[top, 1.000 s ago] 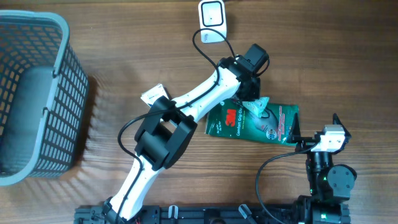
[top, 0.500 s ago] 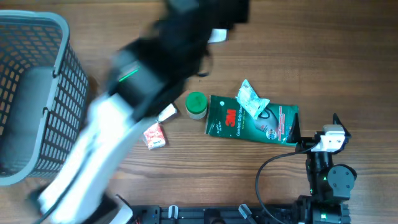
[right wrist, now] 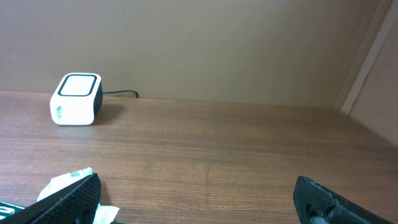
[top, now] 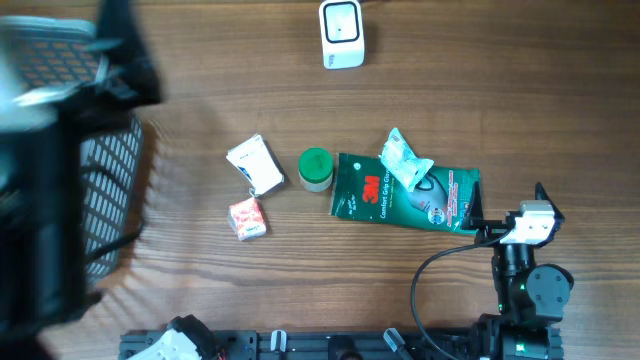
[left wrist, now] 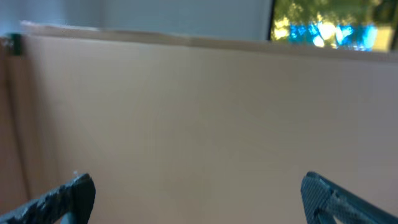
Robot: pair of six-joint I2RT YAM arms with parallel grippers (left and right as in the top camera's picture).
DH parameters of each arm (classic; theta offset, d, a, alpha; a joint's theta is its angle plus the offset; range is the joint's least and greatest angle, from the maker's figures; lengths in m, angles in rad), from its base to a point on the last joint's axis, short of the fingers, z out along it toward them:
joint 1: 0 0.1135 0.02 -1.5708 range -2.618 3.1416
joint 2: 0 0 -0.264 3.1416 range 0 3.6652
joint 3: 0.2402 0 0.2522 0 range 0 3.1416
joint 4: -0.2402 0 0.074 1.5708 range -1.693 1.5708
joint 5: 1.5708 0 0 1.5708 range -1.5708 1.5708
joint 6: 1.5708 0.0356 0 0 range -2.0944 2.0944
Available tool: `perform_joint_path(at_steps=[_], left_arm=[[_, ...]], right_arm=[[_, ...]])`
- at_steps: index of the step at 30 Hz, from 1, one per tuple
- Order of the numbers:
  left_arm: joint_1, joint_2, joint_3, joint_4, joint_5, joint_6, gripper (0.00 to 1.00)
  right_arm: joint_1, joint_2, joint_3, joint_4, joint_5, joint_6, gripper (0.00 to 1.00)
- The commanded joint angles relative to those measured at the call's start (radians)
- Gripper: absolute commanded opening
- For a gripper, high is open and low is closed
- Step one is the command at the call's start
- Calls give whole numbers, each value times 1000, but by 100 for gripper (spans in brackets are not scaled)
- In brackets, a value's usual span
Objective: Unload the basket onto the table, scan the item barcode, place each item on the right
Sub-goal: 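Retract the left arm to rest and move the right arm forward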
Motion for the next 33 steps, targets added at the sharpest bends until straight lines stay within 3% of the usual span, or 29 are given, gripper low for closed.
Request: perform_joint_path(at_steps=[1, 4, 8, 11, 17, 19, 21, 24, 26, 29, 31, 33], left_arm=[[111, -109, -167, 97, -27, 14, 100], [288, -216, -320, 172, 10, -80, 100], [469, -430, -507, 148, 296, -247, 100], [529, -620, -620, 161, 515, -252, 100], [591, -940, -696, 179, 558, -252, 100], [625, -1003, -699, 177, 558, -252, 100], [654, -1027, -699, 166, 558, -252, 100], [702, -1053, -699, 139, 558, -252, 100], [723, -1103, -710, 130, 559, -253, 100], [706, -1133, -695, 118, 563, -270, 100], [702, -1133, -684, 119, 572, -271, 100], [685, -1133, -683, 130, 549, -270, 100]], right_arm=[[1, -6, -1, 3, 9, 14, 99], [1, -6, -1, 3, 9, 14, 100], [1, -6, -1, 3, 9, 14, 100], [1, -6, -1, 3, 9, 13, 100], [1, -6, -1, 5, 8, 15, 100], [1, -6, -1, 10, -33, 113, 100], [1, -6, -1, 13, -79, 302, 100], [1, -6, -1, 21, -200, 723, 100], [1, -6, -1, 35, -410, 1015, 100], [1, -6, -1, 36, -607, 1111, 100], [1, -6, -1, 20, -857, 1112, 100], [1, -6, -1, 1, -963, 1109, 100]])
